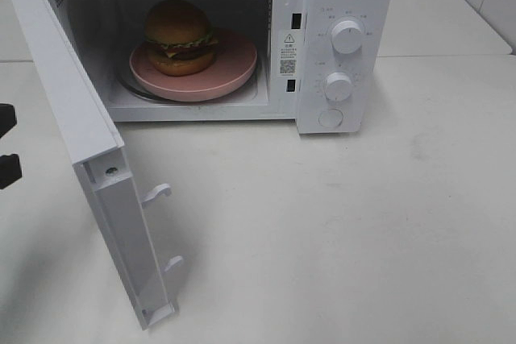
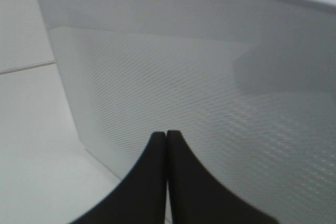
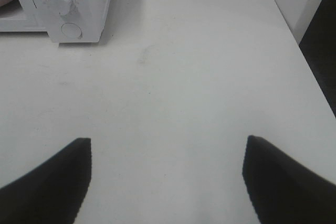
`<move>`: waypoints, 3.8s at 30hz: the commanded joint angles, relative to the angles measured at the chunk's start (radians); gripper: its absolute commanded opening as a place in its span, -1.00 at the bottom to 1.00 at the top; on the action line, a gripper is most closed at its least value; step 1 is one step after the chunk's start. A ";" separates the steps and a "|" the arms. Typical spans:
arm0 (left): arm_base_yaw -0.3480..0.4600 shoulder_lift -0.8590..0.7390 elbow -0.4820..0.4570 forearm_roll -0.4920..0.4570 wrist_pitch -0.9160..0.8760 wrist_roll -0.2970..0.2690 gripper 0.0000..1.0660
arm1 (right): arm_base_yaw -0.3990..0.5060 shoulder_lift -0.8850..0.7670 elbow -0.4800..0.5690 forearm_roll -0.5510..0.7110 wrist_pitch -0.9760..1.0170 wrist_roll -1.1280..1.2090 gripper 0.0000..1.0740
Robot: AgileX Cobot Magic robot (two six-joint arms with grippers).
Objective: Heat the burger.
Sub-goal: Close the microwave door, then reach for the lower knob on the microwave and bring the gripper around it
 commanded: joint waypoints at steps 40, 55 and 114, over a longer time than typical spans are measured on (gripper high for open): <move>-0.373 0.507 -0.483 -0.363 -0.153 0.214 -1.00 | -0.007 -0.027 0.000 0.002 0.000 -0.016 0.42; -0.422 0.638 -0.660 -0.558 -0.152 0.328 -1.00 | -0.007 -0.027 0.000 0.002 0.000 -0.015 0.42; -0.480 0.380 -0.754 -0.592 1.215 0.394 0.98 | -0.007 -0.027 0.000 0.002 0.000 -0.015 0.42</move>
